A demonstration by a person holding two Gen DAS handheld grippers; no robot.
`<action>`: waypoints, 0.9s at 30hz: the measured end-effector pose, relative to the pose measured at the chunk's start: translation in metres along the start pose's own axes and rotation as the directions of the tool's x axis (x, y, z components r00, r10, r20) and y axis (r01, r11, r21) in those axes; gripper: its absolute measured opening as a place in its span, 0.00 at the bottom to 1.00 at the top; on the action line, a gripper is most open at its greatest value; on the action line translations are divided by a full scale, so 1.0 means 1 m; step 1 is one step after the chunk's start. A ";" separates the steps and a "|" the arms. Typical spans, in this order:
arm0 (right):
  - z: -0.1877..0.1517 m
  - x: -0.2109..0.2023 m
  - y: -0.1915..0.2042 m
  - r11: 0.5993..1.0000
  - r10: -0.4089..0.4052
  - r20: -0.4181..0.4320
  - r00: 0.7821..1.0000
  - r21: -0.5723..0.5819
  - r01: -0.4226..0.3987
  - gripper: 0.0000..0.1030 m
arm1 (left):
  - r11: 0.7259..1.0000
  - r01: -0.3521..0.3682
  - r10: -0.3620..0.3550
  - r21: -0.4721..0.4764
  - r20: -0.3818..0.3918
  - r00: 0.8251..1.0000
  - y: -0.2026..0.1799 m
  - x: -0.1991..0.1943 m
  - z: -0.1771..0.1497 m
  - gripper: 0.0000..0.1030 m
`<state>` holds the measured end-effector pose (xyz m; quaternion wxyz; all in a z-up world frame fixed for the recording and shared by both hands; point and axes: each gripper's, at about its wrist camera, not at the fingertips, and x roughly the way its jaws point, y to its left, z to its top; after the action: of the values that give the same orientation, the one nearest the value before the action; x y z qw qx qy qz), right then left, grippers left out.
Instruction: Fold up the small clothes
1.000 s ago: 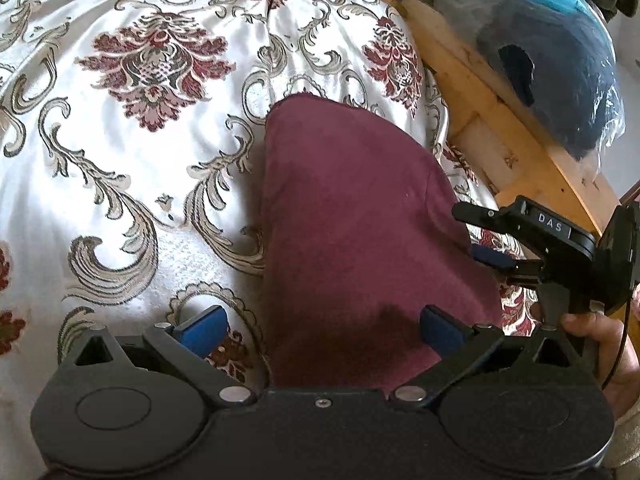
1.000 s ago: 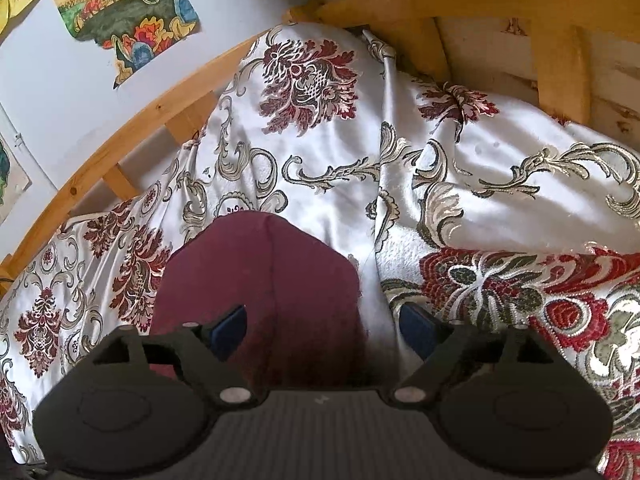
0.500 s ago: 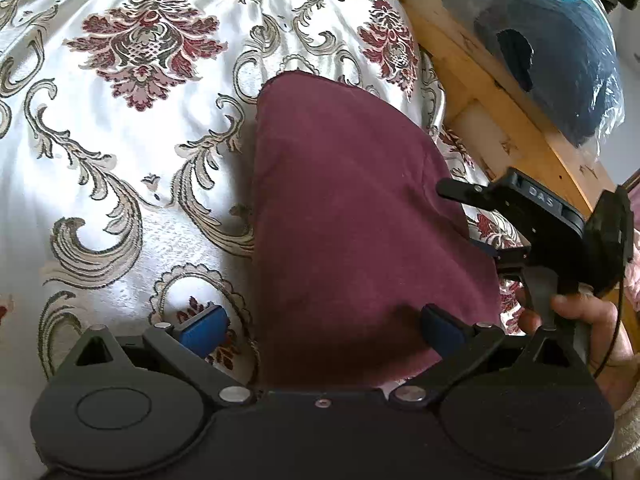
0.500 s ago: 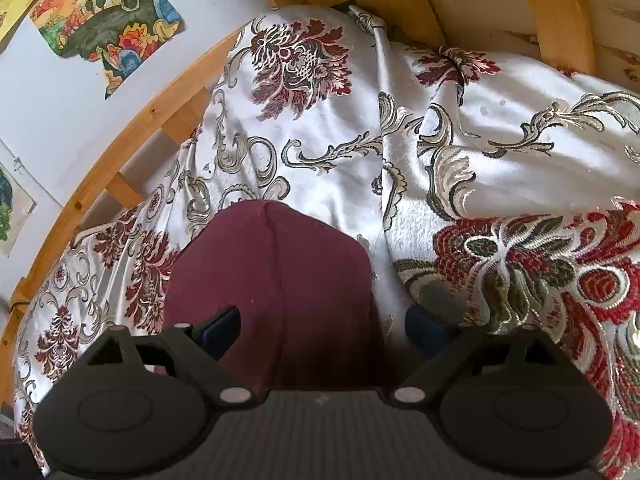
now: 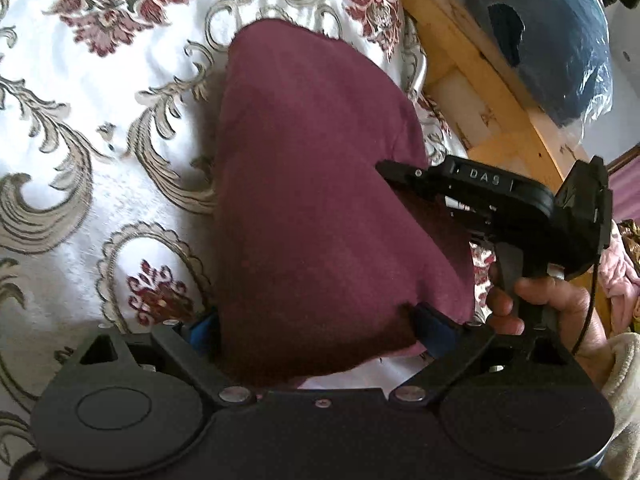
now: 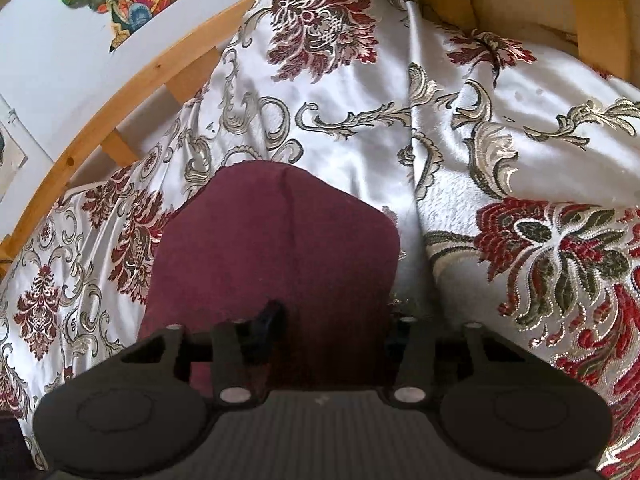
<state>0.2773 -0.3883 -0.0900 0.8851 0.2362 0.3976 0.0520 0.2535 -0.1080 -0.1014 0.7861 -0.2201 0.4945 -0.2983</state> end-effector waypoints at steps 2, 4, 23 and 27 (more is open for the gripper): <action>0.000 -0.005 0.004 1.000 0.003 0.007 1.000 -0.018 -0.003 0.30 | 1.000 -0.011 0.011 0.007 -0.008 1.000 -0.003 0.003 0.000 0.90; 0.000 -0.010 0.010 0.999 0.013 0.020 1.000 -0.037 -0.012 0.21 | 0.999 -0.044 0.044 0.028 -0.005 0.999 -0.008 0.004 -0.001 0.79; 0.021 -0.041 0.129 0.910 0.300 0.322 0.898 -0.380 -0.167 0.17 | 0.931 -0.332 0.282 0.149 0.284 0.917 -0.032 -0.068 0.043 0.49; 0.032 -0.004 0.151 0.888 0.292 0.271 0.917 -0.433 -0.155 0.17 | 0.887 -0.437 0.375 0.150 0.320 0.870 -0.014 -0.066 0.052 0.50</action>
<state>0.3129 -0.2684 0.0002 0.9561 0.0989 0.1945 0.1956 0.2756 -0.0701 -0.0285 0.9129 -0.0634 0.3769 -0.1432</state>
